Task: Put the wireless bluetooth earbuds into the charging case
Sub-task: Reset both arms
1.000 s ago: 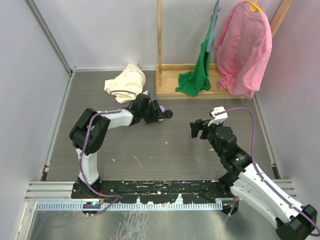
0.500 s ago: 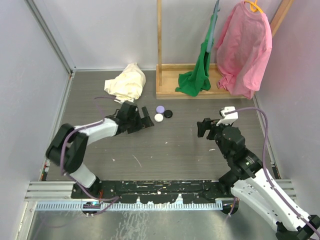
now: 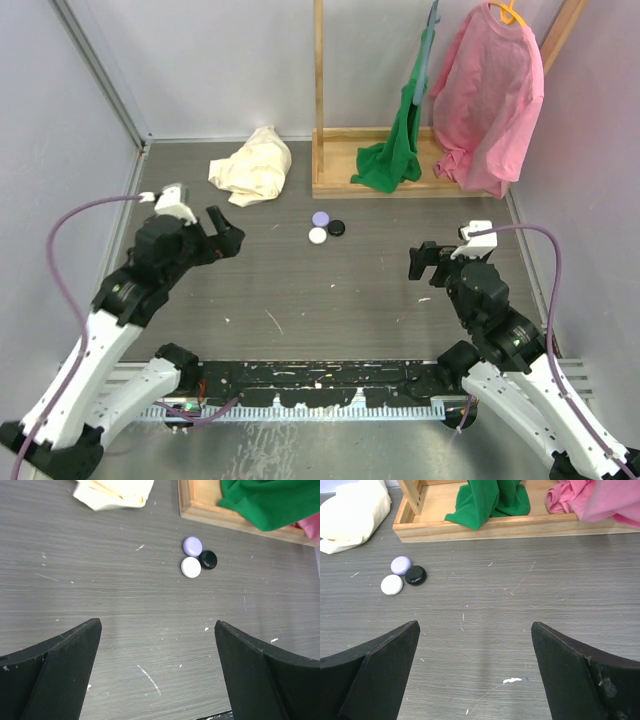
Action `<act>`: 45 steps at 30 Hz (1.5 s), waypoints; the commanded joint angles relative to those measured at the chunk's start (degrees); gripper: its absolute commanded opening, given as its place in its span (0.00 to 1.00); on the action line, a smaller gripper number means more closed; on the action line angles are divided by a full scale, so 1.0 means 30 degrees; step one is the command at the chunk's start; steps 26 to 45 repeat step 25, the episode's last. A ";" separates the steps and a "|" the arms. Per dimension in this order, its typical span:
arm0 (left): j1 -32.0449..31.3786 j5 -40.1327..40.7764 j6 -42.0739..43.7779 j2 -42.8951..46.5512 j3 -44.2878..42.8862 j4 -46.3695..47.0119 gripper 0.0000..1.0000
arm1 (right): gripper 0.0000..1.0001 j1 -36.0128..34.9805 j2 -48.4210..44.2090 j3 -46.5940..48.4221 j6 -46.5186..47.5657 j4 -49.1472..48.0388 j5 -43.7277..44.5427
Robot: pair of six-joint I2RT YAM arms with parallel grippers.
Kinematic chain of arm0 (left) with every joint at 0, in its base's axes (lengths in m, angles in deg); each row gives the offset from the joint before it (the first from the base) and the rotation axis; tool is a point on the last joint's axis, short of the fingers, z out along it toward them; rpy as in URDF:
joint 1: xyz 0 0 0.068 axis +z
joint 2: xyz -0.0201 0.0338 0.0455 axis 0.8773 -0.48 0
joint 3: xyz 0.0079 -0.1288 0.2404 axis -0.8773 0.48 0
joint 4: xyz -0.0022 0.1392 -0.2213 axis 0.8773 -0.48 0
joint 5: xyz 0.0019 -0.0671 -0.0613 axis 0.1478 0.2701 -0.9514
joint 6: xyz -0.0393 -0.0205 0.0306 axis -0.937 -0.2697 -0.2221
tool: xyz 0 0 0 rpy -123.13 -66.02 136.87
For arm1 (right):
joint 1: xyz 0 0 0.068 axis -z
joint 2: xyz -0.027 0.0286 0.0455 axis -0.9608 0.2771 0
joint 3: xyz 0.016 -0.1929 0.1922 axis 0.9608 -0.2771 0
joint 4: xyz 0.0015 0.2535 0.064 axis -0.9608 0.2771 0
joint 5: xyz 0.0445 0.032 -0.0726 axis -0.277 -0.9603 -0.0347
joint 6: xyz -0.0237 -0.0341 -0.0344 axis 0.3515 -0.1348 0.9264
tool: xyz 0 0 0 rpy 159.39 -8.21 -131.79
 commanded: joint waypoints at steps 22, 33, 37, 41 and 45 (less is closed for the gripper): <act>0.0042 0.0693 0.6809 0.9036 0.2128 0.0214 0.98 | 1.00 0.0047 -0.1541 0.0435 -0.0464 0.0429 0.2980; 0.0038 0.0587 0.6731 0.9127 0.2207 0.0104 0.98 | 1.00 0.0047 -0.1663 0.0405 -0.0512 0.0429 0.3178; 0.0038 0.0587 0.6731 0.9127 0.2207 0.0104 0.98 | 1.00 0.0047 -0.1663 0.0405 -0.0512 0.0429 0.3178; 0.0038 0.0587 0.6731 0.9127 0.2207 0.0104 0.98 | 1.00 0.0047 -0.1663 0.0405 -0.0512 0.0429 0.3178; 0.0038 0.0587 0.6731 0.9127 0.2207 0.0104 0.98 | 1.00 0.0047 -0.1663 0.0405 -0.0512 0.0429 0.3178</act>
